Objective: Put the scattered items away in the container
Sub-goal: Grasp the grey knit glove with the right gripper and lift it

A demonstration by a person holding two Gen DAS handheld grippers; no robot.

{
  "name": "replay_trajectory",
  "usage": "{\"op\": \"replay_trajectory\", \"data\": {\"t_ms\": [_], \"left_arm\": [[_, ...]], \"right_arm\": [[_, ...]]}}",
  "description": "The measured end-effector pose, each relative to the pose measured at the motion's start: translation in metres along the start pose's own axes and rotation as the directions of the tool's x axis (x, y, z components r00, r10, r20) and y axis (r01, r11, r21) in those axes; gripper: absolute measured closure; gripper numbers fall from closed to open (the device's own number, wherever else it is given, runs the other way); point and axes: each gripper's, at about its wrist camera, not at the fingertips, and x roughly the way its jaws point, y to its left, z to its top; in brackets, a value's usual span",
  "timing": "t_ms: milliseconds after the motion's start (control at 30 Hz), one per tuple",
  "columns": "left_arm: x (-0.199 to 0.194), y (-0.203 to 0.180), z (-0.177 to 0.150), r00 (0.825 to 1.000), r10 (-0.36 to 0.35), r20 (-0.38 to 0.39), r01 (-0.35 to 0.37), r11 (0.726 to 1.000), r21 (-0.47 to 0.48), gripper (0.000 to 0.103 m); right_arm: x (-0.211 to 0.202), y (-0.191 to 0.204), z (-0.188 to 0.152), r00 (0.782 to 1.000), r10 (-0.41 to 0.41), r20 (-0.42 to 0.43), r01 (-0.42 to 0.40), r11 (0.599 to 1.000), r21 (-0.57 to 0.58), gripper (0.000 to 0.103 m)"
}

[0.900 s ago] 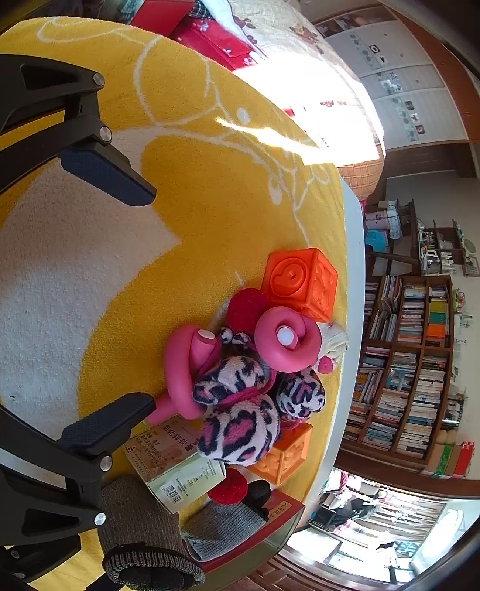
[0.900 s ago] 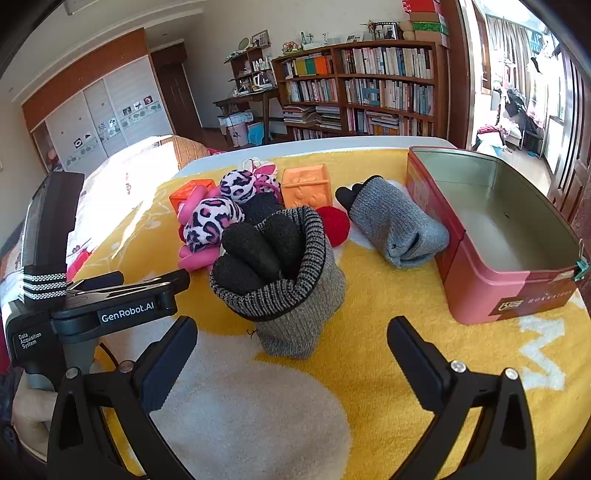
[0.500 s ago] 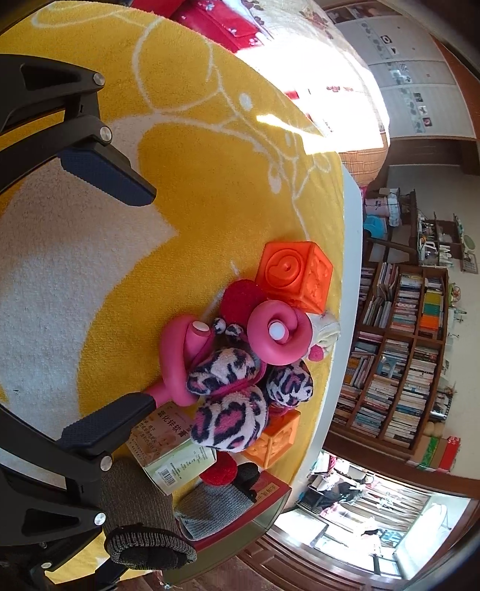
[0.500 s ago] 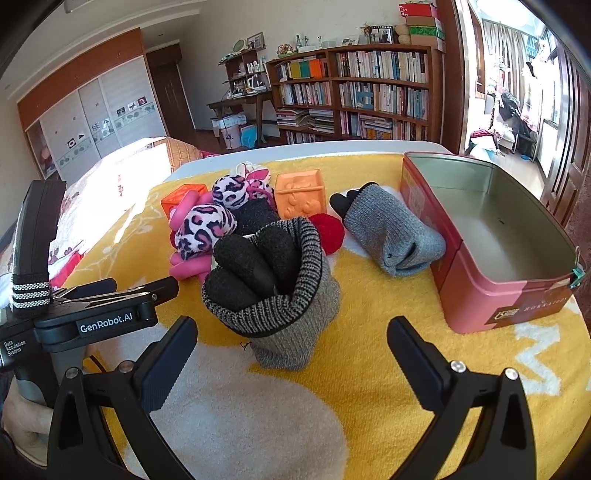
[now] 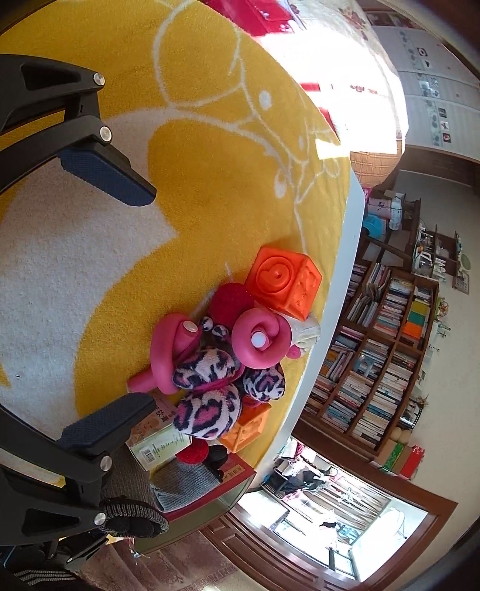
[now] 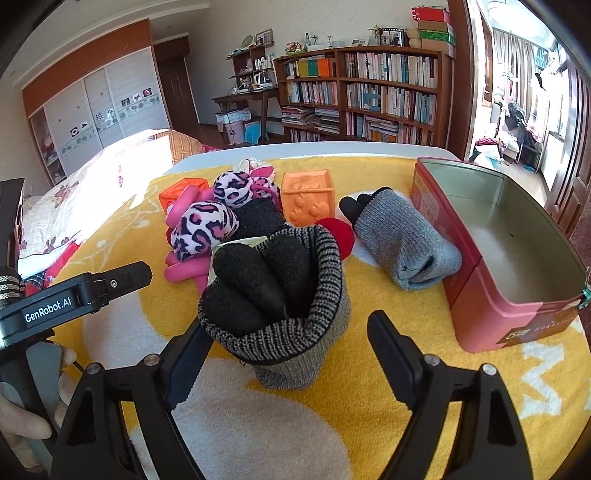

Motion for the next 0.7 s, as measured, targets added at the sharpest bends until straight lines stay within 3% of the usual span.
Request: {"op": "replay_trajectory", "data": {"t_ms": [167,267,700], "left_arm": [[0.003,-0.005,0.005,1.0,0.012,-0.005,-0.012,1.0,0.028,0.001],[0.005,-0.01,0.009,1.0,0.005,-0.019,-0.004,0.999,0.034,0.001],[0.021,-0.052,0.031,0.999,-0.018,-0.028,0.02,0.996,0.089,0.001]], "right_arm": [[0.011,-0.011,-0.001,0.999,0.018,-0.035,-0.016,0.999,0.044,0.044],[0.008,-0.018,-0.003,0.999,0.03,-0.026,-0.028,0.997,0.07,0.05],[0.002,-0.033,-0.005,0.997,0.072,-0.011,-0.07,0.99,0.121,0.052]]}}
